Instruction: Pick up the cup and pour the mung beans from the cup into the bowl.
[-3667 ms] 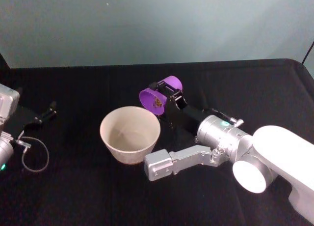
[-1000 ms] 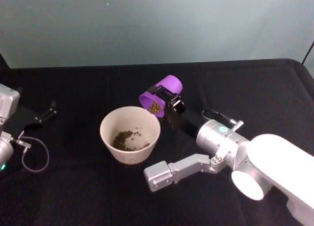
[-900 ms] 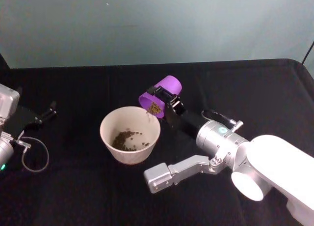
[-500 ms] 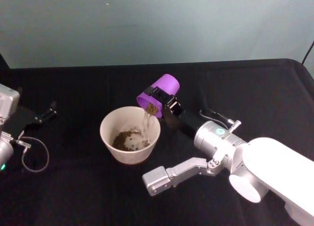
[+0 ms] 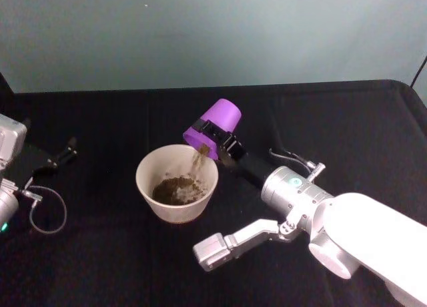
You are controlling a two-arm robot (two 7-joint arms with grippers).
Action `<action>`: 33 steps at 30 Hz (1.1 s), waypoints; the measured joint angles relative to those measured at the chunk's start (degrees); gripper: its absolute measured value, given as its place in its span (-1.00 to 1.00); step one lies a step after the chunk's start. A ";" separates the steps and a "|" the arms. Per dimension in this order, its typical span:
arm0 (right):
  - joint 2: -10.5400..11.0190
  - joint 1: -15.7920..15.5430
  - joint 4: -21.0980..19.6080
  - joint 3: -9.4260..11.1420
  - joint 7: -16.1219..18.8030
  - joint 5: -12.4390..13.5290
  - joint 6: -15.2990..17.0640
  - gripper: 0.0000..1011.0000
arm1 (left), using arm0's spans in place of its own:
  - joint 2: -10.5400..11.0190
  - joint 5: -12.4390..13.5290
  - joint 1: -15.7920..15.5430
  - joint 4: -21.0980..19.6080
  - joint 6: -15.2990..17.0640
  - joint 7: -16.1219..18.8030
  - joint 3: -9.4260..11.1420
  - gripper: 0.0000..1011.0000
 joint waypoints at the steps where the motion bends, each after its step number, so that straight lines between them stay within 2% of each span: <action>1: 0.08 0.12 0.08 -0.30 -0.28 -0.70 0.29 0.44 | 0.00 0.00 0.00 0.00 0.00 0.00 0.00 0.98; 16: 0.88 1.53 0.95 -3.32 -3.44 -7.99 3.72 0.44 | 0.00 0.00 0.00 0.00 0.00 0.00 0.00 0.98; 21: 0.99 1.61 1.00 -3.52 -4.09 -8.29 4.09 0.44 | 0.00 0.00 0.00 0.00 0.00 0.00 0.00 0.98; 24: 0.98 1.39 0.74 -3.03 -4.27 -6.83 3.81 0.44 | 0.00 0.00 0.00 0.00 -0.01 0.00 0.00 0.98; 30: 0.94 -0.06 -0.75 0.34 -5.40 0.02 1.71 0.44 | 0.00 0.00 0.00 0.00 0.00 0.00 0.00 0.98; 31: 0.97 -0.59 -1.38 1.70 -5.42 2.88 0.59 0.44 | 0.00 0.00 0.00 0.00 0.00 0.00 0.00 0.98; 33: 1.02 -1.26 -2.07 3.35 -5.26 6.43 -0.69 0.44 | 0.00 0.00 0.00 0.00 0.00 0.00 0.00 0.98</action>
